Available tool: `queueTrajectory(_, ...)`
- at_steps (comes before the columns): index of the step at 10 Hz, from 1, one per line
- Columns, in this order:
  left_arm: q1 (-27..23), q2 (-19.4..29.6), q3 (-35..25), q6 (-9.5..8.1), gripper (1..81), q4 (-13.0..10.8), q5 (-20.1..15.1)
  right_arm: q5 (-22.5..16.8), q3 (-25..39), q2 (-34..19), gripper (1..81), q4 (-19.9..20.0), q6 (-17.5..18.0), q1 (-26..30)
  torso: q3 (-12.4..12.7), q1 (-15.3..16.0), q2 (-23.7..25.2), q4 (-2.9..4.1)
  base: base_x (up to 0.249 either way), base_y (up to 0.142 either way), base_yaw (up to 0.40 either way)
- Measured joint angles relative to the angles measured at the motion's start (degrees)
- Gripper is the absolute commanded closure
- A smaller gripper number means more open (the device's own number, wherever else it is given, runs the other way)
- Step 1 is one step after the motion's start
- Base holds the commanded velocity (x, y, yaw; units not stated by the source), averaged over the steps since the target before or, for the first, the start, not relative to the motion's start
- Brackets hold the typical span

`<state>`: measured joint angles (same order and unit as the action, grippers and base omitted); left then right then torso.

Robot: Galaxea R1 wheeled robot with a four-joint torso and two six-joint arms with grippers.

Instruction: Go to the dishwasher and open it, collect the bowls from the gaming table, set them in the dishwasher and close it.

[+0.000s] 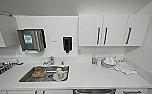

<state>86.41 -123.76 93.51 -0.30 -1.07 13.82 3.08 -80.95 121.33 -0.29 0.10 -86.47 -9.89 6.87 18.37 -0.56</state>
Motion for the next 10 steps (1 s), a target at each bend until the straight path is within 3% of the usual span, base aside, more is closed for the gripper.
queueTrajectory(3,-2.8,10.9,-11.9,-1.26,1.0,0.0,0.5,0.3,7.2,-6.5,1.0,0.0,0.2,3.5,-1.2,3.3,5.2,0.0,0.0,0.0,0.0)
queueTrajectory(5,-5.3,18.0,-18.5,-2.69,1.0,0.0,-0.4,0.0,7.9,-6.6,1.0,0.0,0.4,5.1,-1.2,5.9,9.3,0.0,0.0,0.0,0.0)
queueTrajectory(8,-13.7,22.5,-25.4,-4.51,1.0,0.0,-6.2,-0.1,7.8,-8.1,1.0,0.1,1.0,8.1,-1.8,9.3,14.9,0.0,0.0,0.0,0.0)
queueTrajectory(10,-15.7,25.3,-30.5,-5.69,1.0,-0.2,-9.9,-1.0,8.4,-8.7,1.0,0.1,2.3,9.2,-4.8,11.4,18.2,0.0,0.0,0.0,0.0)
